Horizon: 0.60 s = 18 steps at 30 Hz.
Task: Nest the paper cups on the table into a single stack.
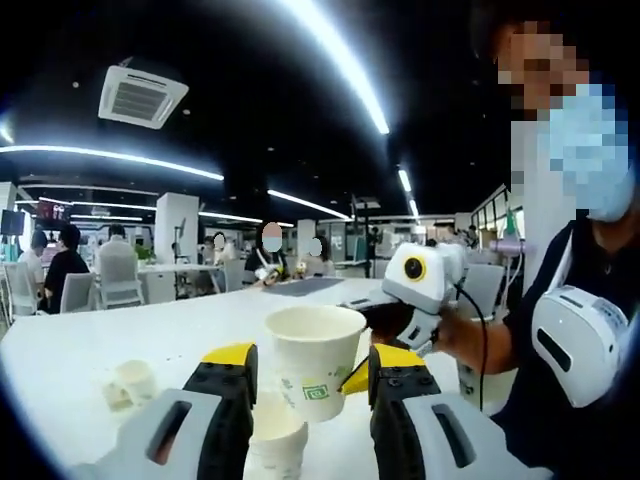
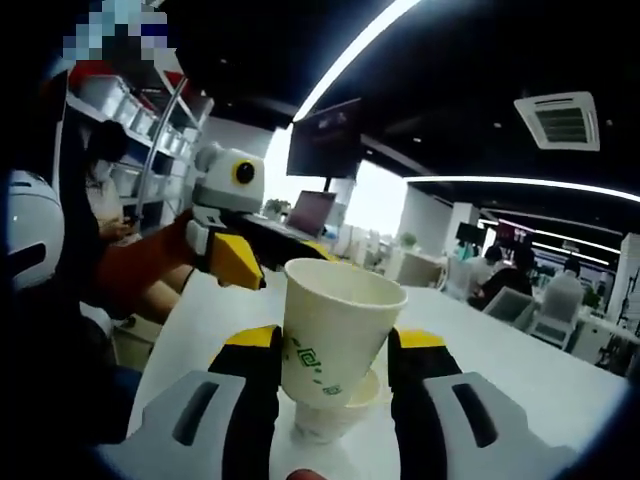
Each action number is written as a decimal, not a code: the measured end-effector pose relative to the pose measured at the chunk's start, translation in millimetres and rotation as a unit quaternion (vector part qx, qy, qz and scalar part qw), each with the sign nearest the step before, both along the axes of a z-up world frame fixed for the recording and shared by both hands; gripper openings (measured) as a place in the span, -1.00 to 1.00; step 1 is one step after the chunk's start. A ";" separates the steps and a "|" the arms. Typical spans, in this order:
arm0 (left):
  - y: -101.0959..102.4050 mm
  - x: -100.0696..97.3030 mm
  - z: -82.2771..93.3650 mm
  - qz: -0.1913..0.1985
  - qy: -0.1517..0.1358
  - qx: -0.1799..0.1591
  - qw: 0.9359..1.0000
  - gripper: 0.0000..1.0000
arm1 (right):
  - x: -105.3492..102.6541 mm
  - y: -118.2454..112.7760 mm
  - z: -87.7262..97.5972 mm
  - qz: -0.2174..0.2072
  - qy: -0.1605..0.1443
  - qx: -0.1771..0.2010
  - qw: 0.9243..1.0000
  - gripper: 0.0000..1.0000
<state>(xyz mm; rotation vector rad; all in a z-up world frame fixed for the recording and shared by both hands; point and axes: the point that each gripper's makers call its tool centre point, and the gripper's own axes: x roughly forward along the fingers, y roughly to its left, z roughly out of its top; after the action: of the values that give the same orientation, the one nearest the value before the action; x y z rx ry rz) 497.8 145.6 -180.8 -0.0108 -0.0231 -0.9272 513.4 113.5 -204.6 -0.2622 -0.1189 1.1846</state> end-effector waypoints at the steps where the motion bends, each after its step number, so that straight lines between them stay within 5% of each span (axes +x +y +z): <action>1: 1.8 0.2 0.4 0.003 0.000 -0.002 1.000 -0.06 | 2.0 -1.0 2.0 -0.004 0.000 0.004 1.000 -0.11; 18: 33.6 -3.5 -8.3 0.064 0.005 -0.015 0.998 -0.08 | 13.8 2.8 14.7 -0.014 0.008 0.029 0.999 -0.12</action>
<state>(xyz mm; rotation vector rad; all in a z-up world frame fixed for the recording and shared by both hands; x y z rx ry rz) 494.3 179.2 -189.1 -0.0421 -0.0279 -0.7978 527.2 116.3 -189.9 -0.2031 -0.1361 1.1542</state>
